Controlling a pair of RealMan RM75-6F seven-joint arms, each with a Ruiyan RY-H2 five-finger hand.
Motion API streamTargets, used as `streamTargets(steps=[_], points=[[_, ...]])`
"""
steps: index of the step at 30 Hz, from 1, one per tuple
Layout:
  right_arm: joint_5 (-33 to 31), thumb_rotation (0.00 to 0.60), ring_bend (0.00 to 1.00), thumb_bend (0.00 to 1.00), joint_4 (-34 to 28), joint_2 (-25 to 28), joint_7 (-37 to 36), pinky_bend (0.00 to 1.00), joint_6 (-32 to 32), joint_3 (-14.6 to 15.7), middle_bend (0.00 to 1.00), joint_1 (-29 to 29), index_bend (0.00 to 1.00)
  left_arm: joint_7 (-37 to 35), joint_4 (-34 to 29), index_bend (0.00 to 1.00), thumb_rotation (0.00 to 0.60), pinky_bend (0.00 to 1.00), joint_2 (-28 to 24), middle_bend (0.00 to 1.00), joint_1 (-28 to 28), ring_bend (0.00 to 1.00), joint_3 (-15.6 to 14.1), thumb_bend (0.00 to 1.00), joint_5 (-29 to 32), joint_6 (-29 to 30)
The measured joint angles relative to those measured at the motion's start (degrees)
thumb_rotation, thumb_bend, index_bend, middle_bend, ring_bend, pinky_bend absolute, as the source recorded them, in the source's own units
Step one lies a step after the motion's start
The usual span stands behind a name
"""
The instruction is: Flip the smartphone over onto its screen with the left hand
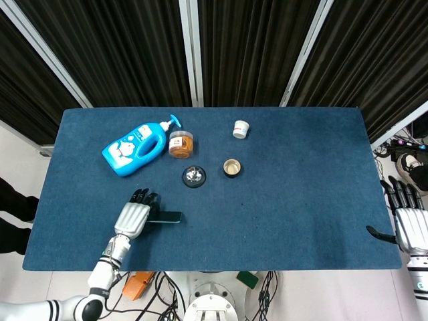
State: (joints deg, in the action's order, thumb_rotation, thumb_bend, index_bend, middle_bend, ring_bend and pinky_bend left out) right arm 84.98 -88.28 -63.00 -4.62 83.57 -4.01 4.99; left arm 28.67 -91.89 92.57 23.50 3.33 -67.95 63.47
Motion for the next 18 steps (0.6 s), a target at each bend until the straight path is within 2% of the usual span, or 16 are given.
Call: streamTargets(steps=[7, 15, 18], points=[[0.0, 0.6, 0.0, 0.17, -0.1, -0.1, -0.2, 0.0, 0.3, 0.2, 0.0, -0.4, 0.0, -3.2, -5.2, 0.49, 0.519, 0.0, -6.7, 0.14, 1.7, 0.0, -1.3, 0.58, -0.2, -5.3], [0.2, 0.6, 0.0, 0.17, -0.4, 0.2, -0.4, 0.0, 1.0, 0.5, 0.0, -1.1, 0.0, -3.1, -6.2, 0.37, 0.541, 0.0, -9.4, 0.13, 4.7, 0.0, -1.5, 0.56, 1.5, -9.0], [0.3, 0.6, 0.0, 0.17, -0.5, 0.2, -0.4, 0.0, 1.1, 0.6, 0.0, -1.3, 0.0, -2.3, -6.5, 0.26, 0.541, 0.0, -10.1, 0.11, 5.8, 0.0, -1.5, 0.55, 2.8, -10.3]])
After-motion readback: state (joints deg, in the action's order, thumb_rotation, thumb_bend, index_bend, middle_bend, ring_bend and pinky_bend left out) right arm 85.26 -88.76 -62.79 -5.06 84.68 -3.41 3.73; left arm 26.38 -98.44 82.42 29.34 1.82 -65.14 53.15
